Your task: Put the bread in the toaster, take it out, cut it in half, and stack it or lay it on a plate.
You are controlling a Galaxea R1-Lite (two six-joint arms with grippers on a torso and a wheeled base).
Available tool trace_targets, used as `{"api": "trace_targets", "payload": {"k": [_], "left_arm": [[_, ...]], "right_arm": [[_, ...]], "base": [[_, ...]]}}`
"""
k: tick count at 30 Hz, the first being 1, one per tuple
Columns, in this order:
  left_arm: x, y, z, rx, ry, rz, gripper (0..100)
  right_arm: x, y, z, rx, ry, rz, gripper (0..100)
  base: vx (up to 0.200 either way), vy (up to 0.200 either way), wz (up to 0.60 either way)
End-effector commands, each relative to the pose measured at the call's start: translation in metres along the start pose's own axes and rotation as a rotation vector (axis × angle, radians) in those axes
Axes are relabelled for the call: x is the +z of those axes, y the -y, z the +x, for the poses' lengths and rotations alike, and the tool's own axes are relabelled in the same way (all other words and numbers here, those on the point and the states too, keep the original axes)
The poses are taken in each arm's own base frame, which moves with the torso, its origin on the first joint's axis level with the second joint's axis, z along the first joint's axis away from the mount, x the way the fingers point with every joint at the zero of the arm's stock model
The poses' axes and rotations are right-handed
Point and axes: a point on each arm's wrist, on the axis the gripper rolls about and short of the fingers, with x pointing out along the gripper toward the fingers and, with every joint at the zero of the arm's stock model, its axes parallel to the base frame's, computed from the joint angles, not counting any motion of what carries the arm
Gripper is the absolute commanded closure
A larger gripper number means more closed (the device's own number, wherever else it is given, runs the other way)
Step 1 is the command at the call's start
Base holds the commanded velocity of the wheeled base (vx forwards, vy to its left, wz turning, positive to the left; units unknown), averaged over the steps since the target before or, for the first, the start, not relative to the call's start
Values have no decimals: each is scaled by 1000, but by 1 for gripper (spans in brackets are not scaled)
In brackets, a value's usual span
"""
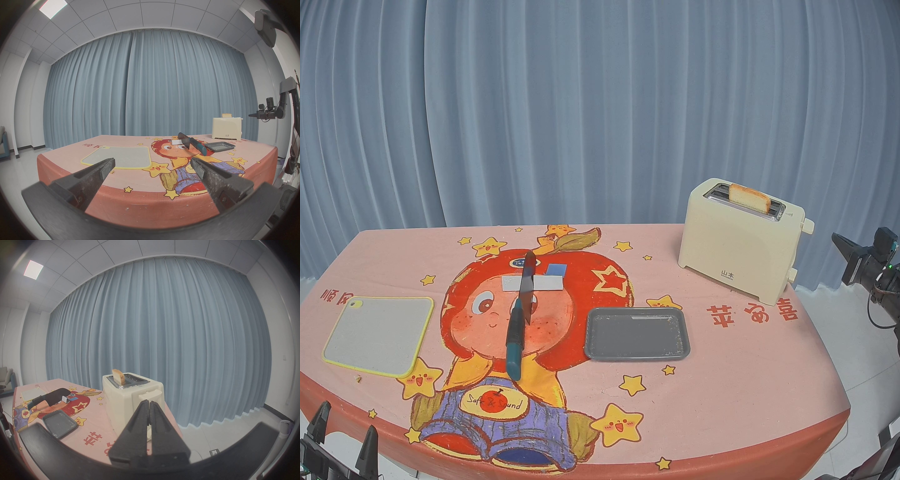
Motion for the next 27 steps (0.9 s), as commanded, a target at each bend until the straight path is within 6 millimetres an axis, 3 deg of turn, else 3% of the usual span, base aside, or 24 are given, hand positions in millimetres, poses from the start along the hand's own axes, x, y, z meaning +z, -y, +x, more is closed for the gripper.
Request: {"api": "trace_targets", "payload": {"k": [1, 16, 27], "left_arm": [[-5, 0, 0, 1, -1, 0, 0], [-5, 0, 0, 1, -1, 0, 0], [-5, 0, 0, 1, -1, 0, 0]], "right_arm": [[7, 0, 0, 2, 27, -9, 100], [18, 1, 8, 9, 69, -16, 100], [33, -11, 15, 66, 121, 48, 100]], "base": [[0, 0, 0], [0, 0, 0], [0, 0, 0]]}}
